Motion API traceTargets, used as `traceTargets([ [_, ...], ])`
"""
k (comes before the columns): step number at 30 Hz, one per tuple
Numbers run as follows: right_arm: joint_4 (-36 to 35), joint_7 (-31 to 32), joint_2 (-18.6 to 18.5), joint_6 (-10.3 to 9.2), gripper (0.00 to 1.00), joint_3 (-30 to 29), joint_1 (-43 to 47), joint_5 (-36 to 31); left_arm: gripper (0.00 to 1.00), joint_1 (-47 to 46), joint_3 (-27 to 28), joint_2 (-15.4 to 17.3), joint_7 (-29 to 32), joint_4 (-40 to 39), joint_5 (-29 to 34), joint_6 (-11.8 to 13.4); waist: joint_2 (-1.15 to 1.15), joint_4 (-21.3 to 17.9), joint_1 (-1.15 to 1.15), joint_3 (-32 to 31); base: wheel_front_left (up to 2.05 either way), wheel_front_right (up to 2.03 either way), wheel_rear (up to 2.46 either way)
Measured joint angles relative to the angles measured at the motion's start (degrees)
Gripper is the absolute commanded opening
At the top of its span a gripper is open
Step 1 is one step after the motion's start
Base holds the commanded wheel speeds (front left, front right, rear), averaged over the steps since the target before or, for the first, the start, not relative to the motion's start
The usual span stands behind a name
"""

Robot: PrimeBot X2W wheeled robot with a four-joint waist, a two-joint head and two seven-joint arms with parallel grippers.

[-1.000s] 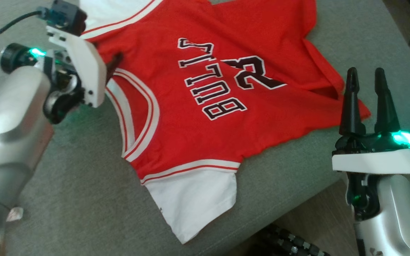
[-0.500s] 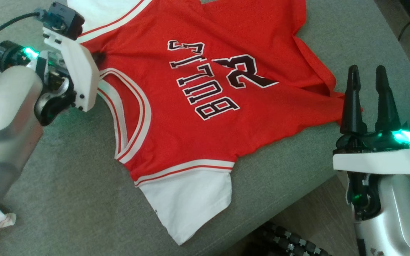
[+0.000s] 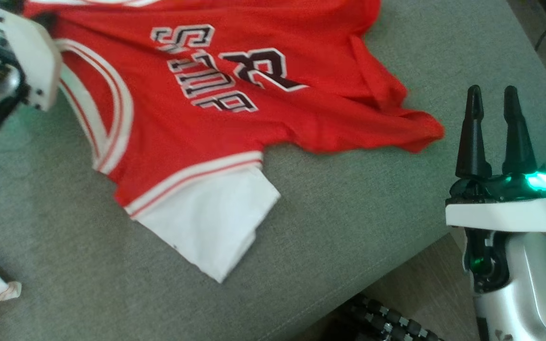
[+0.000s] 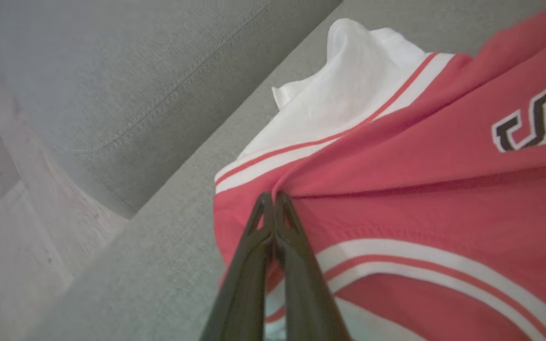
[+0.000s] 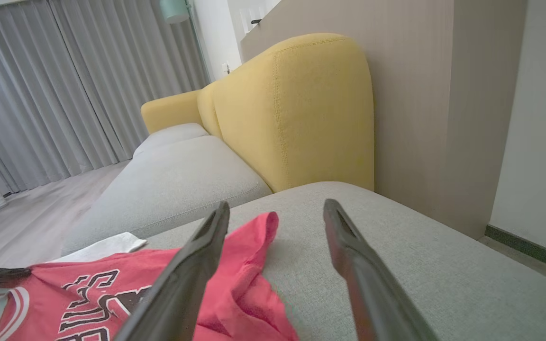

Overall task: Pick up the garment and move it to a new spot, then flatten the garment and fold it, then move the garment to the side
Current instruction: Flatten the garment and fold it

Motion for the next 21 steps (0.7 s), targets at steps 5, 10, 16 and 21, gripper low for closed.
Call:
traceTargets([
  [5,0.0,0.0,0.0,0.00,1.00,0.0,0.0,0.0,0.00,-3.9,-1.4,1.5,-4.4,2.4,4.8,1.5,0.00,0.3,0.00,0.5,0.00,0.00,0.00],
  [10,0.0,0.0,0.0,0.00,1.00,0.0,0.0,0.0,1.00,-7.1,-1.7,1.4,-11.0,4.5,8.2,5.1,0.00,1.1,0.00,0.7,0.00,0.00,0.00],
  [16,0.0,0.0,0.0,0.00,1.00,-0.8,-0.1,-0.9,1.00,-6.7,0.1,-2.0,-16.4,7.1,6.2,7.1,0.00,3.4,0.00,0.2,0.00,0.00,0.00],
  [21,0.0,0.0,0.0,0.00,1.00,-1.6,-0.2,-2.8,1.00,-5.0,2.4,-5.3,-24.8,5.4,4.1,9.0,0.00,6.2,0.00,-1.5,0.00,0.00,0.00],
])
